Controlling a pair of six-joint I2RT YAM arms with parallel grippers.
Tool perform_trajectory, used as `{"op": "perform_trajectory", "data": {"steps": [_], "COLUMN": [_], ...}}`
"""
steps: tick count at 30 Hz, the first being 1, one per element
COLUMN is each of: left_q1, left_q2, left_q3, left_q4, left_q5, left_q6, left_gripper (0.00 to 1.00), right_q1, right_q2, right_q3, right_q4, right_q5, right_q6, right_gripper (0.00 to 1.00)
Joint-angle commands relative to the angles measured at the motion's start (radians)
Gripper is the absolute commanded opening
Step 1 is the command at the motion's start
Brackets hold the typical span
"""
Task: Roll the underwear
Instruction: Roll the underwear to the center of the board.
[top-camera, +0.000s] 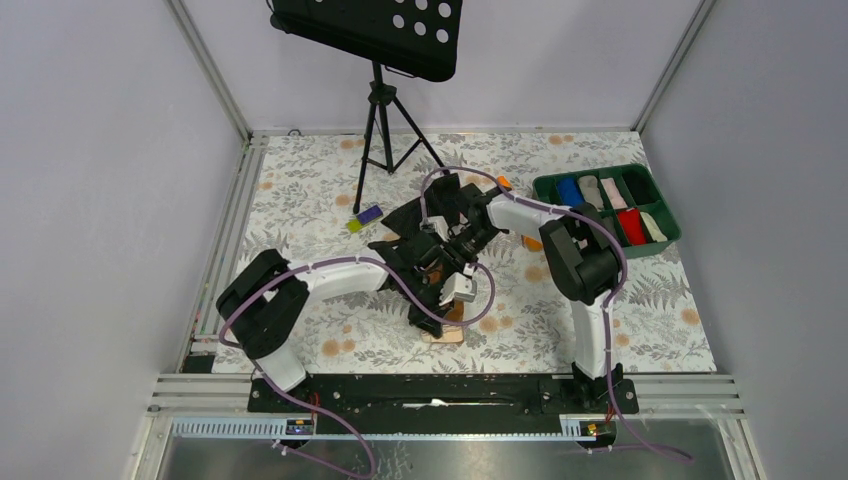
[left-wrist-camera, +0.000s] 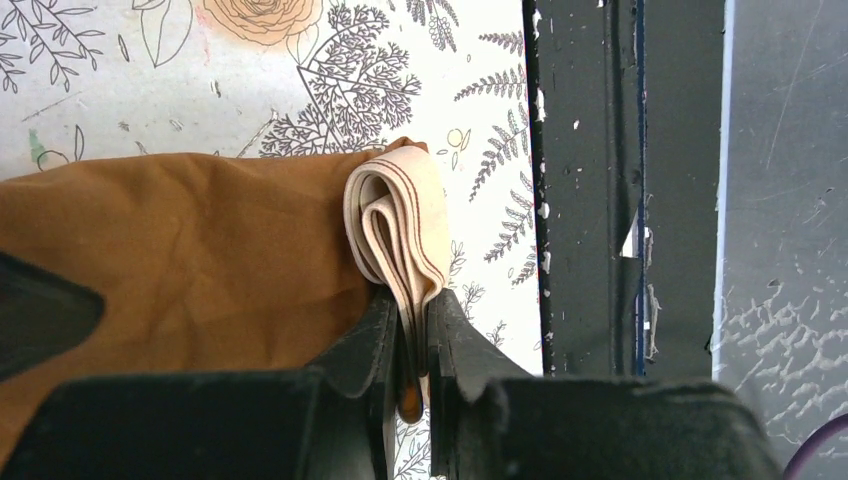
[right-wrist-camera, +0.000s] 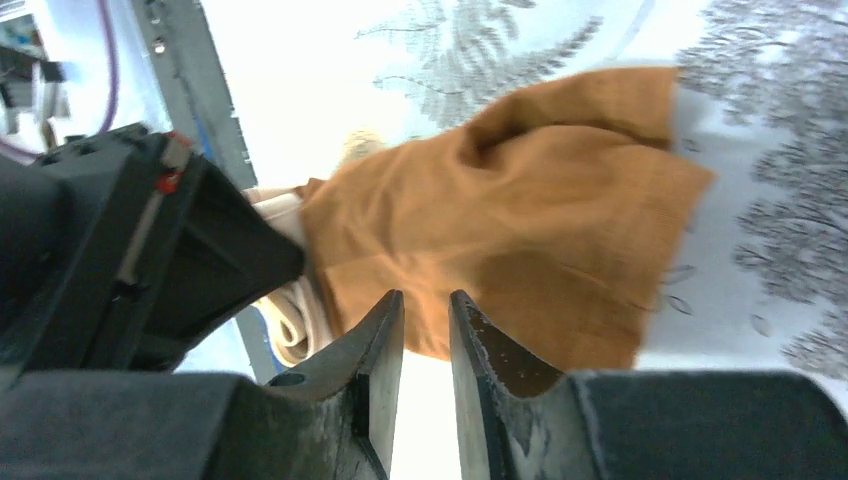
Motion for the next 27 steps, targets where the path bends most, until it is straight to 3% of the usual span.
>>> {"op": "perform_trajectory", "data": {"steps": [1, 9, 13, 19, 27], "left_q1": [-0.002, 0.025, 0.077, 0.13, 0.128], "left_q2": [0.018, 0.073, 0.111, 0.196, 0.232], "left_q3": [0.055, 0.087, 0.129, 0.181, 0.169], "left_q4": [-0.011, -0.033, -0.051, -0.07, -0.074], "left_q5": [0.08, 0.085, 0.061, 0.082, 0.162], "left_q6": [-0.023, -0.03, -0.004, 0.014, 0.007], "left_gripper": [0.0, 0.0, 0.0, 0.0, 0.0], "right_q1": [-0.007, -0.006, -0.004, -0.023, -0.214], "right_q2": [0.022, 0.119, 0.123, -0.009, -0.19], "right_q3": [-0.009, 0.039, 0.048, 0.108, 0.3], "right_q4": [0.115, 0.152, 0.152, 0.059, -0.041], "right_q5": [0.121, 0.227, 0.201, 0.233, 0.283], "right_q6": [0.124, 0.186, 0.19, 0.134, 0.108], "right_gripper": [0.28, 0.24, 0.25, 0.29, 0.36]}}
